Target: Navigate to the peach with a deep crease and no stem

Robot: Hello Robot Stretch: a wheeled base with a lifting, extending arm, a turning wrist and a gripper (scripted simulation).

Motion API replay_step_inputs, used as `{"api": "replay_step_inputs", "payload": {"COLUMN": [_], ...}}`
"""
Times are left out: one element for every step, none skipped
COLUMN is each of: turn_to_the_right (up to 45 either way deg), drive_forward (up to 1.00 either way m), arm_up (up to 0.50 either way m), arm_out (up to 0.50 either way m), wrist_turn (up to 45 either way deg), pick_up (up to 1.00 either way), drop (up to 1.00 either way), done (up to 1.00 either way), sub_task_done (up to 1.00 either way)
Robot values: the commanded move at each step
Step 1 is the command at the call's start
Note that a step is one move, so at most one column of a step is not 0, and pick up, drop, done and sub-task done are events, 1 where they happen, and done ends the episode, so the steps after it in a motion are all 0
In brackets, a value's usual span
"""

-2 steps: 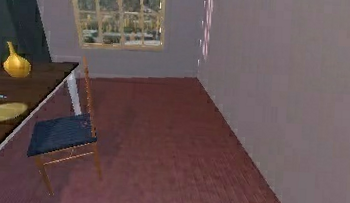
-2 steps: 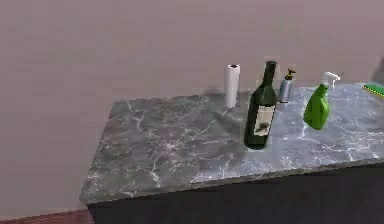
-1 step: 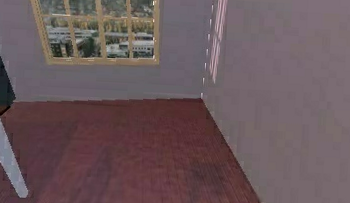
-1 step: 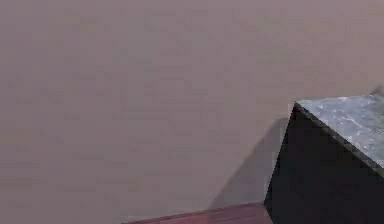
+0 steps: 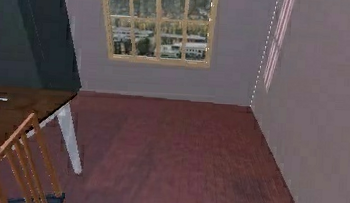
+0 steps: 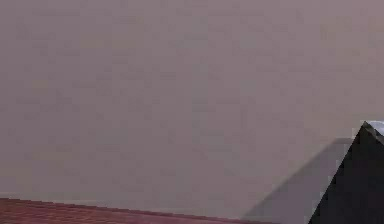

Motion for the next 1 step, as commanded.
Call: {"api": "replay_step_inputs", "payload": {"turn_to_the_right": [-3.0], "drive_forward": [0.00], "arm_up": [0.00], "arm_out": [0.00], "wrist_turn": [0.0], "pick_up": [0.00], "drop": [0.00], "done": [0.00], "sub_task_done": [0.00]}}
